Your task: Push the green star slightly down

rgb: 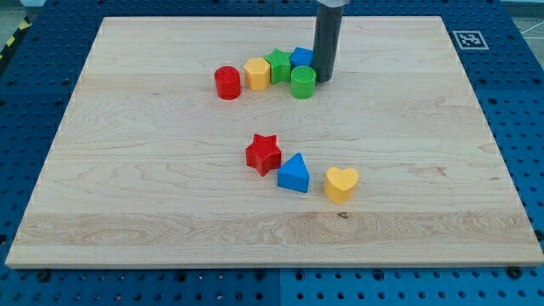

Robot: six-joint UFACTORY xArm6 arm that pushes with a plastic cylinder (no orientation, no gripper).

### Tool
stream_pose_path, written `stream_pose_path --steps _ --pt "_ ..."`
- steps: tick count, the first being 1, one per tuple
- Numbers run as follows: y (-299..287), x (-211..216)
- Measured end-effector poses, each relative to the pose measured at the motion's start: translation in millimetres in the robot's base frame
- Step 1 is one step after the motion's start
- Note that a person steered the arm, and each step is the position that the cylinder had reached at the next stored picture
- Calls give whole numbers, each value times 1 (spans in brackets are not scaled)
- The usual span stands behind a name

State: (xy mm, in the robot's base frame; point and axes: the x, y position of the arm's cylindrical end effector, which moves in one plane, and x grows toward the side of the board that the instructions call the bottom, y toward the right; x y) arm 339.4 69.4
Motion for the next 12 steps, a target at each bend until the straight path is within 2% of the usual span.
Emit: stream_pose_path --steps 1,2,4,8,12 --pt "-2 0" --pt "45 -9" --pt "57 -51" --pt "-18 -53" --pt "-50 -51"
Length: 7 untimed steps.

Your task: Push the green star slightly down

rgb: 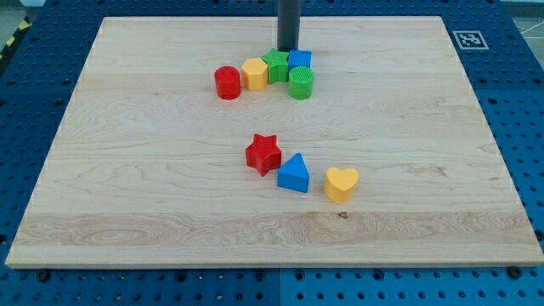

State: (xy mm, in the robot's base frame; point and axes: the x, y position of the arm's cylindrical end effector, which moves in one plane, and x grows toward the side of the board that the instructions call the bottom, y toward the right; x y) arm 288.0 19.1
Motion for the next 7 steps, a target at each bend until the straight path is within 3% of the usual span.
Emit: stream_pose_path --steps 3,7 --pt "-5 8" --pt "-5 52"
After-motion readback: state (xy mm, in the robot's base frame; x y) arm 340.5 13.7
